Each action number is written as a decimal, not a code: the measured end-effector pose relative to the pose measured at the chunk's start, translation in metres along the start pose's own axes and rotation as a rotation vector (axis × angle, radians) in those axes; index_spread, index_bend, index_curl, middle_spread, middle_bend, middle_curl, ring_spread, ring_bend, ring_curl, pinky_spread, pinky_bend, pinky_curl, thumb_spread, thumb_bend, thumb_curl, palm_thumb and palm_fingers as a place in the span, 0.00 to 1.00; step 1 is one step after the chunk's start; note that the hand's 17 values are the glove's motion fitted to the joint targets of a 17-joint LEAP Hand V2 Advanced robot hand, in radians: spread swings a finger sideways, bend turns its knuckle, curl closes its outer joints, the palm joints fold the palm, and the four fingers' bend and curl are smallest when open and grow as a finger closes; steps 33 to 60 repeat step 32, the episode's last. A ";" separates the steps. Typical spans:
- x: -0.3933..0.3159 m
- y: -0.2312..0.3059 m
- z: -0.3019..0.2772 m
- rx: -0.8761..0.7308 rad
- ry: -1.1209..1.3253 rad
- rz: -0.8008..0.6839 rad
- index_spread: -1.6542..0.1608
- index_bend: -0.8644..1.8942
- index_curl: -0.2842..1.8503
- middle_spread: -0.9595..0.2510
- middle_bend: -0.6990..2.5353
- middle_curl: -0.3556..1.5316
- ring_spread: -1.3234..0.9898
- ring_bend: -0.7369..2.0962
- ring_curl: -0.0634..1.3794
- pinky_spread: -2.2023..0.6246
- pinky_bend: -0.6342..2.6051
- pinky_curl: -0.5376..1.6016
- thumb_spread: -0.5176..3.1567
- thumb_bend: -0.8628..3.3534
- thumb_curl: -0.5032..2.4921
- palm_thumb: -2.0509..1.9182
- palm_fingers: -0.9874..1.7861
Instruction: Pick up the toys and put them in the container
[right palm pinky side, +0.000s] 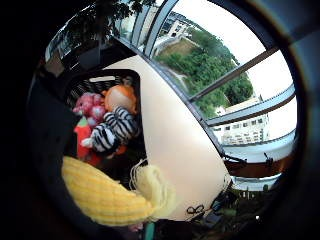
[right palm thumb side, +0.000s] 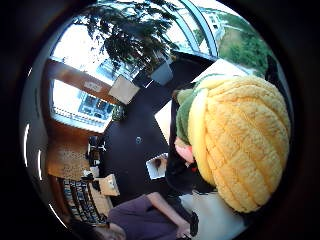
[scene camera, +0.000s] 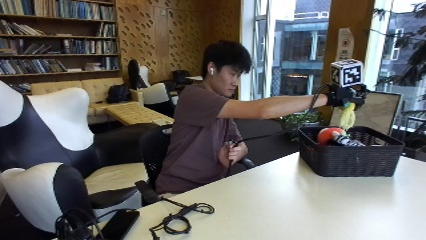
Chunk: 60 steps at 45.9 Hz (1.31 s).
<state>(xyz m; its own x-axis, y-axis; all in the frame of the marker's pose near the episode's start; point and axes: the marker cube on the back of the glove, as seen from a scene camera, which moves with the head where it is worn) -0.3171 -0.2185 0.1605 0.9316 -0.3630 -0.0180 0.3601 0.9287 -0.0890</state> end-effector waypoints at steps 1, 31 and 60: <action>-0.009 -0.006 0.003 -0.004 -0.031 -0.054 0.74 0.62 0.42 0.56 0.58 0.67 0.40 0.75 0.59 0.63 0.55 0.51 0.29 0.20 0.47 0.67 0.71; -0.064 -0.029 0.077 -0.250 0.041 -0.136 0.82 0.34 0.28 0.77 0.25 0.44 0.53 0.42 0.34 0.77 0.47 0.44 0.48 0.19 0.33 0.50 0.24; -0.062 -0.027 0.074 -0.249 0.045 -0.135 0.82 0.34 0.28 0.78 0.25 0.43 0.54 0.42 0.33 0.77 0.47 0.44 0.48 0.19 0.32 0.50 0.24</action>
